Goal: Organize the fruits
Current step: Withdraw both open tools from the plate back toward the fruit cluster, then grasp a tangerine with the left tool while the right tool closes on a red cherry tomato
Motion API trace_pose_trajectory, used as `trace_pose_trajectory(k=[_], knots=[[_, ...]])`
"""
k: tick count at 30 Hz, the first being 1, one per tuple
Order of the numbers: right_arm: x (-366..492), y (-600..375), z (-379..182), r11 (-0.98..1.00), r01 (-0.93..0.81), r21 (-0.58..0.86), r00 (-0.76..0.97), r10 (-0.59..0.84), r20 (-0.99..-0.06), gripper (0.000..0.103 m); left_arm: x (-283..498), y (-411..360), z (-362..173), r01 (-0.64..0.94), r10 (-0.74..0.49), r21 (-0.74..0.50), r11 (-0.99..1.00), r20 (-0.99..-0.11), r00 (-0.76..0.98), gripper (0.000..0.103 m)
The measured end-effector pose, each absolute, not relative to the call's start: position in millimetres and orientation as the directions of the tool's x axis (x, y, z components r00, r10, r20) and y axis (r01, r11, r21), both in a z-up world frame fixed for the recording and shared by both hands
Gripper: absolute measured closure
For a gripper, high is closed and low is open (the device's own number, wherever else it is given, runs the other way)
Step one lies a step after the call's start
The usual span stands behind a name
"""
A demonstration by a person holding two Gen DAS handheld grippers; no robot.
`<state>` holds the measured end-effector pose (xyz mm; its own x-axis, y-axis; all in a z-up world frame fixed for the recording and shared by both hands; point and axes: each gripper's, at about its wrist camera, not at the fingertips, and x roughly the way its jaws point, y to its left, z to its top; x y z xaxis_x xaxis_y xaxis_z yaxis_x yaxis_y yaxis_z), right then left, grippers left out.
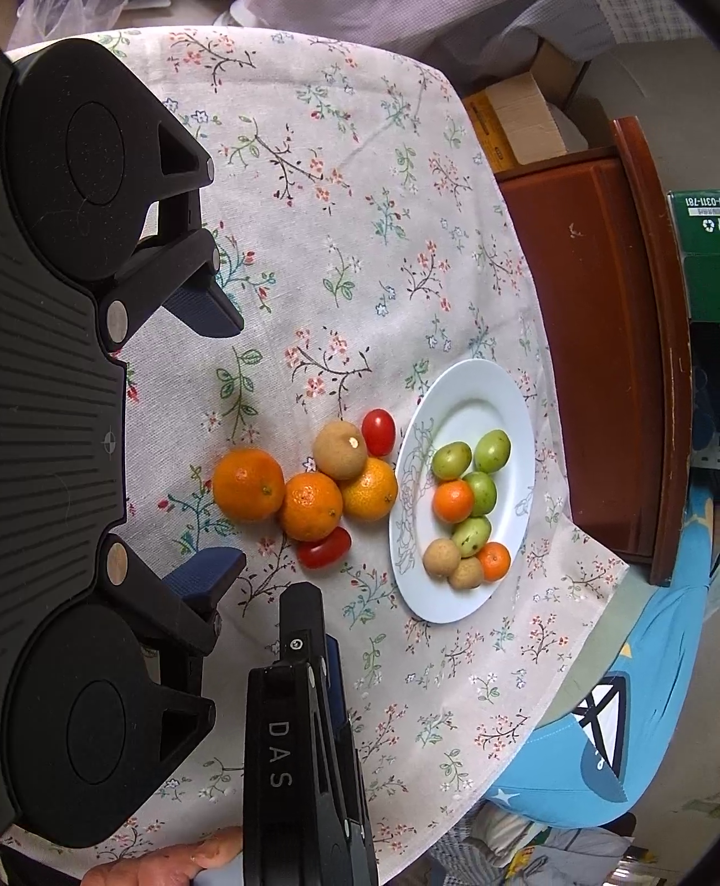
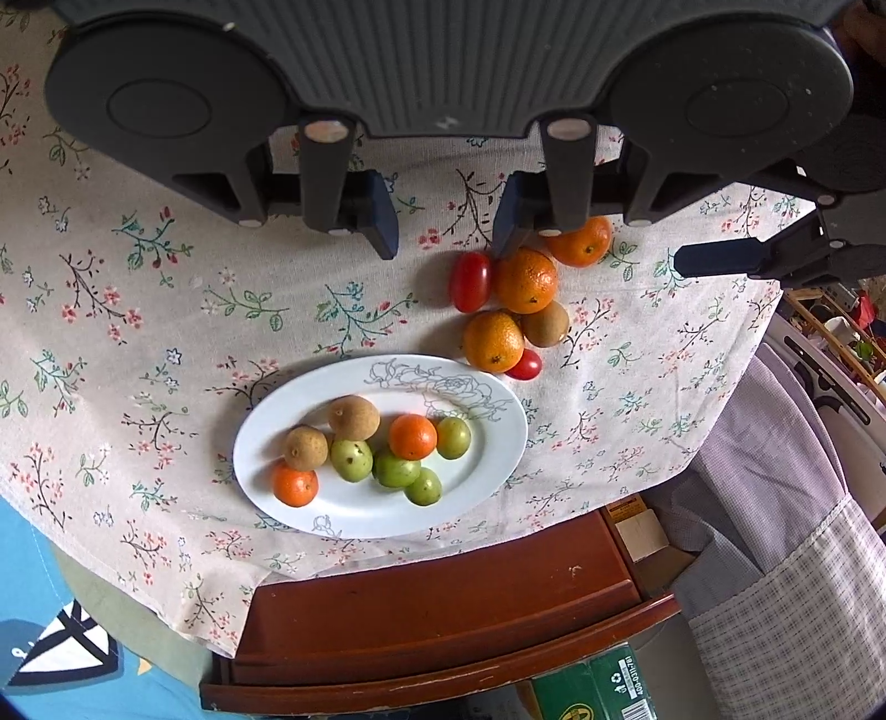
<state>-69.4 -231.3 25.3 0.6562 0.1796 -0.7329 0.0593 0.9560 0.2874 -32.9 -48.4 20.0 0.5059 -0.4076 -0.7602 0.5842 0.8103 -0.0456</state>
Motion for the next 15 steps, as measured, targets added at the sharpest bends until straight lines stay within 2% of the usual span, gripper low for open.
trace_pose_trajectory(k=[6, 12, 13, 15], knots=[[-65, -236, 26, 0.95, 0.064, 0.306, 0.66, 0.19, -0.727, 0.065, -36, -57, 16, 0.621, -0.428, -0.012, 0.784, -0.735, 0.526, 0.021], [-60, -236, 22, 0.95, 0.056, 0.307, 0.651, 0.199, -0.732, 0.065, -31, -60, 7, 0.636, -0.444, -0.032, 0.771, -0.743, 0.501, 0.049], [-59, -236, 21, 0.95, 0.055, 0.307, 0.649, 0.2, -0.734, 0.065, -30, -61, 6, 0.639, -0.444, -0.031, 0.768, -0.745, 0.497, 0.06], [-57, -235, 18, 0.95, 0.051, 0.308, 0.645, 0.204, -0.736, 0.064, -29, -59, 5, 0.635, -0.447, -0.041, 0.771, -0.745, 0.495, 0.067]])
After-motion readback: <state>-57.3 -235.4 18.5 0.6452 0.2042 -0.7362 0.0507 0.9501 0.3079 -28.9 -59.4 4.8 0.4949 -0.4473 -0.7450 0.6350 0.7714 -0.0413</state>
